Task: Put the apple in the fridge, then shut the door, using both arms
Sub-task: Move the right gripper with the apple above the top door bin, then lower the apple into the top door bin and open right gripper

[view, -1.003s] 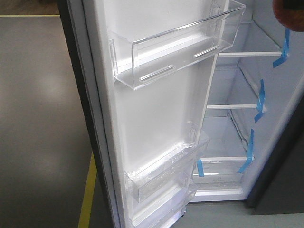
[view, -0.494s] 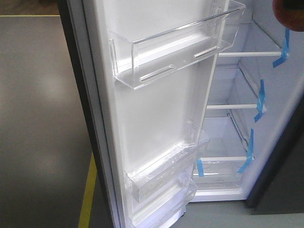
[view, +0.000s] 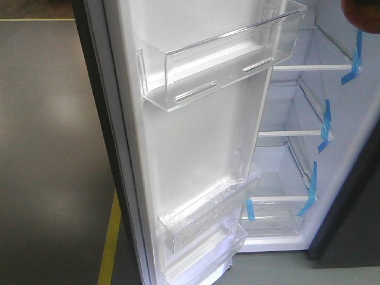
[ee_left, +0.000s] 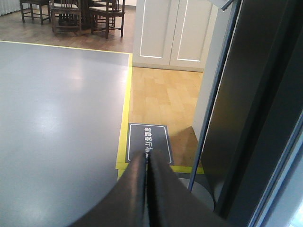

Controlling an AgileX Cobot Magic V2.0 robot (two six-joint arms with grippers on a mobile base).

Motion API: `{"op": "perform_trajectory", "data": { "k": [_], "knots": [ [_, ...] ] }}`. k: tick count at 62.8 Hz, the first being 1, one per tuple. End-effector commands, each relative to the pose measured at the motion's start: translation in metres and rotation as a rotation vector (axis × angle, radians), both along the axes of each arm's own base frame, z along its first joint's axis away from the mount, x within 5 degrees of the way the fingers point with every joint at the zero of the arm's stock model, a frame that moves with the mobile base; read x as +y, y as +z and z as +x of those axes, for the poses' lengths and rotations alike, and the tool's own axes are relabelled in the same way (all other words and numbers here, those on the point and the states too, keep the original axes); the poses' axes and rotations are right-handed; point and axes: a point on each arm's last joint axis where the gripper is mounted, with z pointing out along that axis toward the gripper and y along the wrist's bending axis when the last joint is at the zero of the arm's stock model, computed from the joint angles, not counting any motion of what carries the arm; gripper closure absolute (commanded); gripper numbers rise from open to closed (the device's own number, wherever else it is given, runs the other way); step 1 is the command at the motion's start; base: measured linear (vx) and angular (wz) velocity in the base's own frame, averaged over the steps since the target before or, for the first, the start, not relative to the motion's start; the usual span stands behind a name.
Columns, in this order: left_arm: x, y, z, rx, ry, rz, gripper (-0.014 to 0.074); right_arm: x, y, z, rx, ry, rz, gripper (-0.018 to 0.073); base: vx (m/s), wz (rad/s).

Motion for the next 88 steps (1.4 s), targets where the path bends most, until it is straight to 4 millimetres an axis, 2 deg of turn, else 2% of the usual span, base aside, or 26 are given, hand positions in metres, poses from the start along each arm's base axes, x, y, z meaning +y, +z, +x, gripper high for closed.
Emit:
{"op": "perform_trajectory", "data": {
  "k": [1,8,14,17,31,40,50,59,77,82,88],
  "knots": [
    [-0.003,-0.003,0.001,-0.043,-0.026,-0.012,0.0603,0.006,0.029,-0.008,-0.184,0.003,0.146,0.0566,0.0,0.0],
    [-0.003,-0.003,0.001,-0.043,-0.026,-0.012,0.0603,0.011,0.039,-0.002,-0.264,0.083,0.26,0.0566,0.0,0.0],
    [-0.003,-0.003,0.001,-0.043,-0.026,-0.012,0.0603,0.017,0.037,0.013,-0.3,0.169,0.303,0.0566,0.0,0.0],
    [-0.003,-0.003,0.001,-0.043,-0.026,-0.012,0.0603,0.023,0.032,0.027,-0.297,0.204,0.326,0.0566,0.0,0.0],
    [-0.003,-0.003,0.001,-0.043,-0.026,-0.012,0.0603,0.049,0.016,0.083,-0.338,0.2,0.244,0.0563,0.0,0.0],
    [-0.003,-0.003,0.001,-0.043,-0.026,-0.012,0.0603,0.053,0.01,0.108,-0.324,0.17,0.187,0.0561,0.0,0.0],
    [-0.003,-0.003,0.001,-0.043,-0.026,-0.012,0.0603,0.054,-0.007,0.136,-0.268,0.157,0.187,0.0544,0.0,0.0],
    [-0.003,-0.003,0.001,-0.043,-0.026,-0.012,0.0603,0.054,-0.019,0.147,-0.234,0.155,0.159,0.0449,0.0,0.0],
    [-0.003,-0.003,0.001,-0.043,-0.026,-0.012,0.0603,0.052,-0.027,0.157,-0.223,0.129,0.148,0.0051,0.0,0.0],
    [-0.003,-0.003,0.001,-0.043,-0.026,-0.012,0.0603,0.052,-0.027,0.159,-0.23,0.118,0.15,-0.001,0.0,0.0],
    [-0.003,-0.003,0.001,-0.043,-0.026,-0.012,0.0603,0.051,-0.027,0.159,-0.237,0.108,0.152,-0.0033,0.0,0.0]
  ]
}}
